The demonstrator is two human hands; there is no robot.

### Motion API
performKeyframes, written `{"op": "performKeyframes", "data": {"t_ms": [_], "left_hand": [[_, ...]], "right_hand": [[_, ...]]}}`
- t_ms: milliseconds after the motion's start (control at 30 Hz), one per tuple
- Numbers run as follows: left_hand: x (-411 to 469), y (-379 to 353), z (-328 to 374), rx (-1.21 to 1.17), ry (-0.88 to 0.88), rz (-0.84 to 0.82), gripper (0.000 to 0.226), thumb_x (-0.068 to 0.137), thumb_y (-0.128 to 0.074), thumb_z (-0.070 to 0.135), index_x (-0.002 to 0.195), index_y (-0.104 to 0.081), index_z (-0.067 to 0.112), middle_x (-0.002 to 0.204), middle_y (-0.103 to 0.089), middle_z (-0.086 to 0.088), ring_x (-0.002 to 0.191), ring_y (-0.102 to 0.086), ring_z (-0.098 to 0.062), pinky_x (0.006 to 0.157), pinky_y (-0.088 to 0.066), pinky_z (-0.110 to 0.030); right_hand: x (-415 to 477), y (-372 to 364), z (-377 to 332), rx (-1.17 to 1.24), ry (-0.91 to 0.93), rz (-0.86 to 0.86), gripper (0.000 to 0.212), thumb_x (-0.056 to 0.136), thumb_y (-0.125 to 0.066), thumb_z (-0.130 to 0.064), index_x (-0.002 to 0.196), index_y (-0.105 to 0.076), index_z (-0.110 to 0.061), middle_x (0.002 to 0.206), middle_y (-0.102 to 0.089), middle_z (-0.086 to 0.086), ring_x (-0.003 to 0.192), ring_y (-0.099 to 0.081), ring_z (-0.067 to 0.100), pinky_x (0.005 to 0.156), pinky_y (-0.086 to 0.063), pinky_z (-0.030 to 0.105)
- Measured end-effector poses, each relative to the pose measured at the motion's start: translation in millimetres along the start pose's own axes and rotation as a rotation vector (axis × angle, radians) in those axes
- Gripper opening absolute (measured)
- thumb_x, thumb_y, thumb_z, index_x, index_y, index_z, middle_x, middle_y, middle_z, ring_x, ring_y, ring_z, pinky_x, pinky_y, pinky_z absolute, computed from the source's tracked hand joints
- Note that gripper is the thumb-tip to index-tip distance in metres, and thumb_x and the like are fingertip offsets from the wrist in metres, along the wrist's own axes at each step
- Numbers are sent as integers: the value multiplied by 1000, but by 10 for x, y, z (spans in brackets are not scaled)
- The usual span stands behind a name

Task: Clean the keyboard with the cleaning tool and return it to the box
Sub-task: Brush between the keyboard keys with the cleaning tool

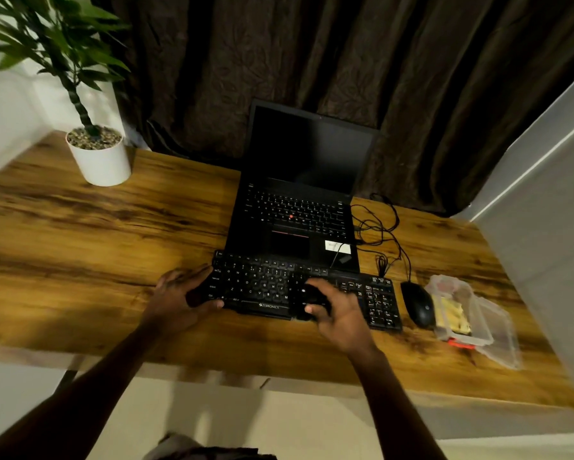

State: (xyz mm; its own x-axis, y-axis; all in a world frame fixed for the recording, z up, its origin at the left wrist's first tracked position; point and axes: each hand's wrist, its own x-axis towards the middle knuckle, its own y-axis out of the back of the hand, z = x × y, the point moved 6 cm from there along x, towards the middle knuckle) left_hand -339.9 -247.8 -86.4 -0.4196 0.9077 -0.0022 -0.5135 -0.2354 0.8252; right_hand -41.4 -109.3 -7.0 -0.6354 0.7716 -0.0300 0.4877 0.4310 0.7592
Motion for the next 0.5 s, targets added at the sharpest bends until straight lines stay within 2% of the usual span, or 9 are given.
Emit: {"op": "performKeyframes", "data": {"t_ms": [100,133,200,300,367,433,500], "left_hand": [[1,-10,-39,-13,20,-26,106,58,-31,102,150,-30,50,156,-34,19,145,-25,-26,116,-23,-44],[-3,-10,-45,-16,28,-30,105,58,-30,103,149,-29,52,156,-33,19,145,-23,-25,116,-23,-45],[-6,6,-20,-13,41,-27,107,55,-30,104,149,-28,53,157,-33,19,146,-21,-24,116,-24,-46],[-28,54,55,-29,61,-34,109,53,-36,100,150,-29,50,156,-33,18,145,-18,-23,114,-25,-44],[-42,72,58,-32,64,-35,111,50,-34,102,149,-28,52,157,-33,16,145,-18,-23,114,-26,-46],[-46,73,39,-36,71,-29,112,50,-34,103,149,-28,52,157,-34,14,146,-19,-26,115,-26,-47],[-45,83,94,-31,50,-12,110,52,-35,99,149,-31,48,157,-34,14,145,-20,-28,116,-23,-45]], "right_hand": [[39,3,-96,53,22,17,49,94,-64,-20,130,-49,-49,115,-60,0,97,-63,7,63,-51,6],[32,28,-93,38,15,15,48,94,-64,-21,130,-49,-48,115,-60,-1,97,-62,5,62,-48,3],[17,105,-50,34,2,29,49,94,-64,-22,128,-47,-53,115,-61,-1,98,-63,7,64,-51,5],[-30,253,53,31,-21,68,47,94,-63,-15,128,-48,-43,108,-59,-7,95,-60,0,63,-50,5],[-58,316,122,26,-21,108,48,93,-64,-15,128,-48,-45,111,-61,-3,97,-63,6,67,-56,11],[-56,263,151,-7,-25,104,50,94,-63,-24,127,-43,-56,116,-63,3,103,-64,17,76,-62,31],[-36,154,93,-26,-34,69,51,94,-61,-29,124,-39,-64,119,-61,4,105,-63,18,81,-61,41]]}}
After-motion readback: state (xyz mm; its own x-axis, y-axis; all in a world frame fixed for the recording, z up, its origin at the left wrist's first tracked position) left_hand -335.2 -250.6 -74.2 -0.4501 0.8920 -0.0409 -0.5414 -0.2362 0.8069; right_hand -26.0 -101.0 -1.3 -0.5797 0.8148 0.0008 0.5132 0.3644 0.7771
